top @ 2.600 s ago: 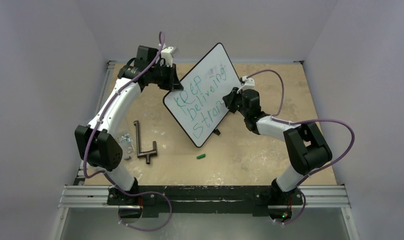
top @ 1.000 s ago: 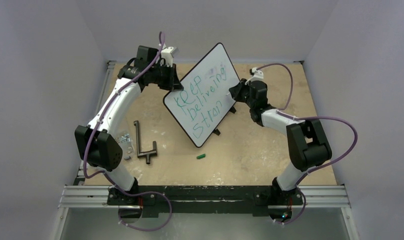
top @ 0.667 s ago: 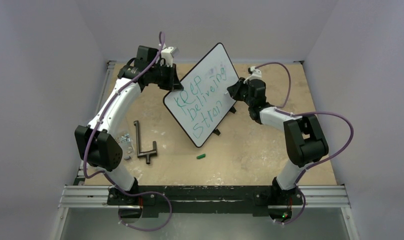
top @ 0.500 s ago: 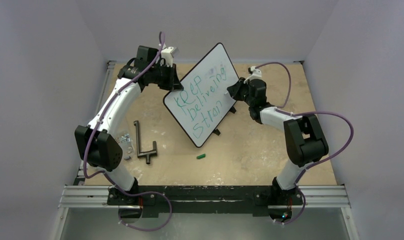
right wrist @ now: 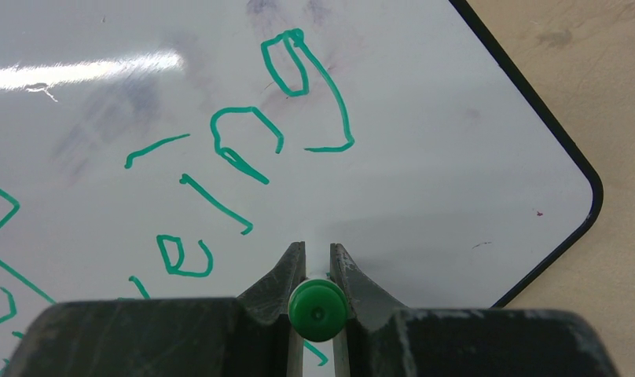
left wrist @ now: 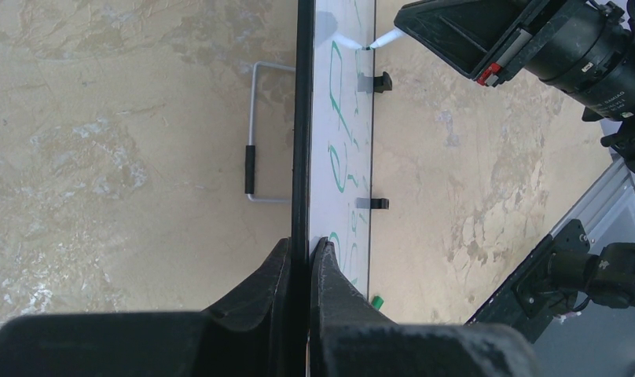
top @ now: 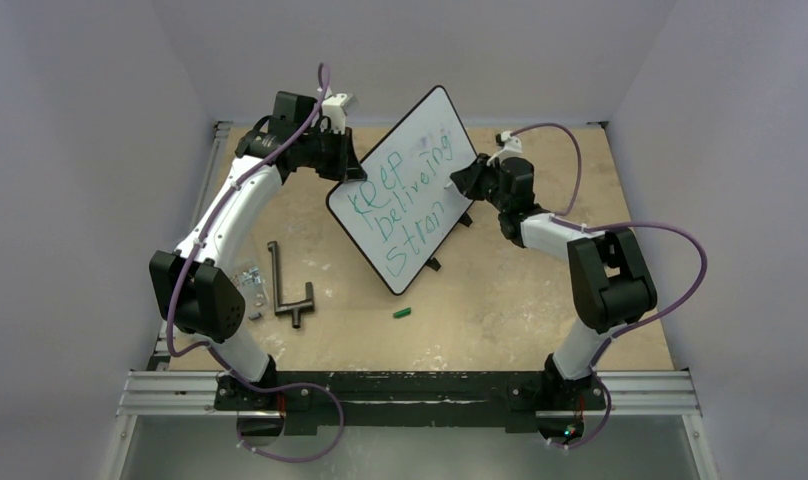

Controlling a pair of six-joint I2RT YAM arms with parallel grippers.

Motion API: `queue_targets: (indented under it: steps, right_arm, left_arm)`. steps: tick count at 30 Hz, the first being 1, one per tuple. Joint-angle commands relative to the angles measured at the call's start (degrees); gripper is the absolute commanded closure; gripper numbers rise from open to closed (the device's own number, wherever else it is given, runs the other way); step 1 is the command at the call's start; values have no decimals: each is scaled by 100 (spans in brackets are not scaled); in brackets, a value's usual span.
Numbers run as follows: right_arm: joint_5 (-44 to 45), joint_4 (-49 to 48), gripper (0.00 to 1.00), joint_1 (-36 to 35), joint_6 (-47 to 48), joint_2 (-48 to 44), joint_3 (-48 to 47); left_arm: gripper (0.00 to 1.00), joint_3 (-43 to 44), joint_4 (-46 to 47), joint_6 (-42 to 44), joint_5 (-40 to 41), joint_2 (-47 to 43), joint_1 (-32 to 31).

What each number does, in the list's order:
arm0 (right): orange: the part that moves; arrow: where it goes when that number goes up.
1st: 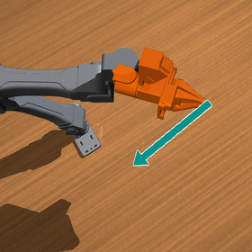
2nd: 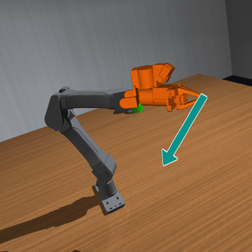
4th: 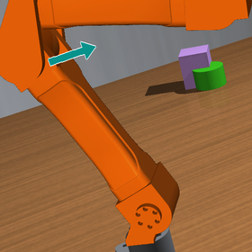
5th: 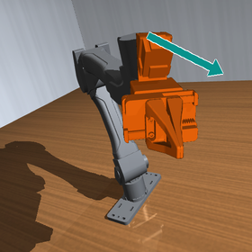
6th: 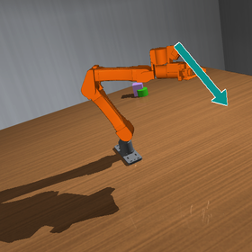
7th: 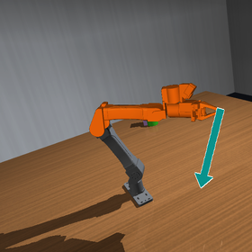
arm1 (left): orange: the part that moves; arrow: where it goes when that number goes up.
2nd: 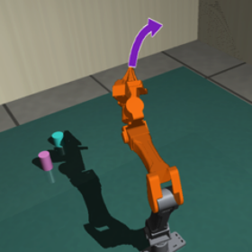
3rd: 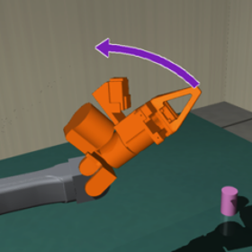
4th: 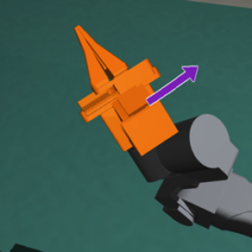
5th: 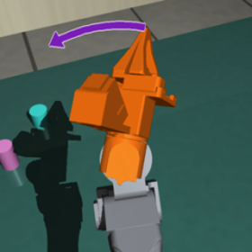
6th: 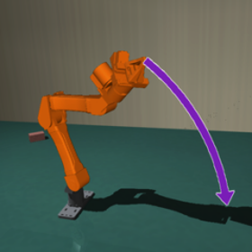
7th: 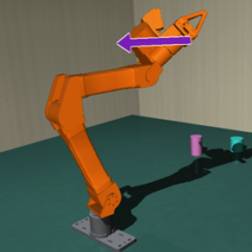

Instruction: Write a sentence on the whiteboard

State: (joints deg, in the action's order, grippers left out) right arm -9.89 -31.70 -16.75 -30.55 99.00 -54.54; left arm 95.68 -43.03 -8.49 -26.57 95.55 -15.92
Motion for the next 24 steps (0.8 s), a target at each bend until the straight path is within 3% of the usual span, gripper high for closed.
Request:
queue_targets:
  steps: [1, 24]
  right_arm:
    - [-336, -277, 100, -30, -135, 20, -6]
    - [-106, -102, 100, -37, -90, -80, 383]
  left_arm:
    - [100, -87, -180, 533, 1384, -187, 89]
    - [100, -85, -182, 533, 1392, -220, 81]
